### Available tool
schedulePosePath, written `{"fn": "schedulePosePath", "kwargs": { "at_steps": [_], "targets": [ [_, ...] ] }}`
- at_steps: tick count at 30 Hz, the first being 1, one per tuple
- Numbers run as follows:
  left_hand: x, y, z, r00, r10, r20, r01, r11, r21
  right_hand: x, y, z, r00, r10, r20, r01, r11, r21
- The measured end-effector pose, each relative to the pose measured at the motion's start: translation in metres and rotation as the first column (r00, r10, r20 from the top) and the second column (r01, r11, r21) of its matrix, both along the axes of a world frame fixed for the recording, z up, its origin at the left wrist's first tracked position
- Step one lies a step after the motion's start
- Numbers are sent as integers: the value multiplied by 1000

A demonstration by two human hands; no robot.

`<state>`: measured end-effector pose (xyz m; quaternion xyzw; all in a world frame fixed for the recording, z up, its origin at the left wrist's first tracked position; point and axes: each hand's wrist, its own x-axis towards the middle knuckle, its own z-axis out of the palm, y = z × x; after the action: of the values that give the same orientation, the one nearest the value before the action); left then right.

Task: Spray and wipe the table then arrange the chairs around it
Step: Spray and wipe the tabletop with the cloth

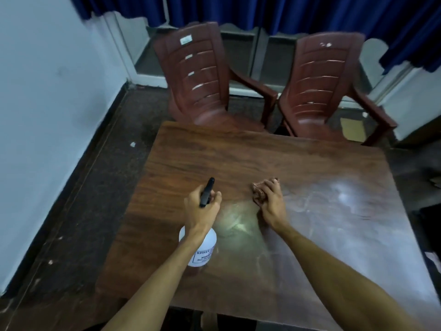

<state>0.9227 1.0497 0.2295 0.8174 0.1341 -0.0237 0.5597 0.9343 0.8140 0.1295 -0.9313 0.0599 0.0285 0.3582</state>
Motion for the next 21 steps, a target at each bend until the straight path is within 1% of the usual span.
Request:
{"fn": "schedulePosePath", "kwargs": {
  "at_steps": [1, 3, 6, 9, 10, 12, 14, 17, 21],
  "targets": [
    [0, -17, 3, 999, -34, 12, 34, 999, -3, -10, -19, 7, 1000, -27, 10, 27, 999, -19],
    [0, -46, 6, 995, -92, 32, 92, 996, 0, -32, -48, 13, 998, 4, 59, -1, 998, -58],
    [-3, -94, 4, 984, -177, 29, 177, 984, 4, -51, -100, 13, 978, -192, 76, 196, 980, -42],
    [-4, -152, -2, 970, -242, 6, 242, 970, 30, -59, -154, 0, 981, -192, 35, 194, 979, -68],
    [-5, -169, -4, 967, -255, -10, 255, 966, 38, -62, -170, -5, 974, -221, 51, 223, 973, -59],
    [-8, -204, -8, 961, -276, -37, 277, 959, 52, -65, -210, -15, 938, -342, 55, 343, 939, -26],
    [-11, -237, -16, 953, -297, -68, 302, 950, 82, -66, -253, -25, 907, -419, 52, 421, 905, -53],
    [-13, -283, -25, 939, -322, -120, 336, 932, 135, -61, -310, -36, 899, -432, 72, 438, 893, -103],
    [-9, -325, -27, 941, -308, -139, 326, 937, 126, -49, -335, -39, 931, -357, 78, 365, 920, -145]
  ]
}}
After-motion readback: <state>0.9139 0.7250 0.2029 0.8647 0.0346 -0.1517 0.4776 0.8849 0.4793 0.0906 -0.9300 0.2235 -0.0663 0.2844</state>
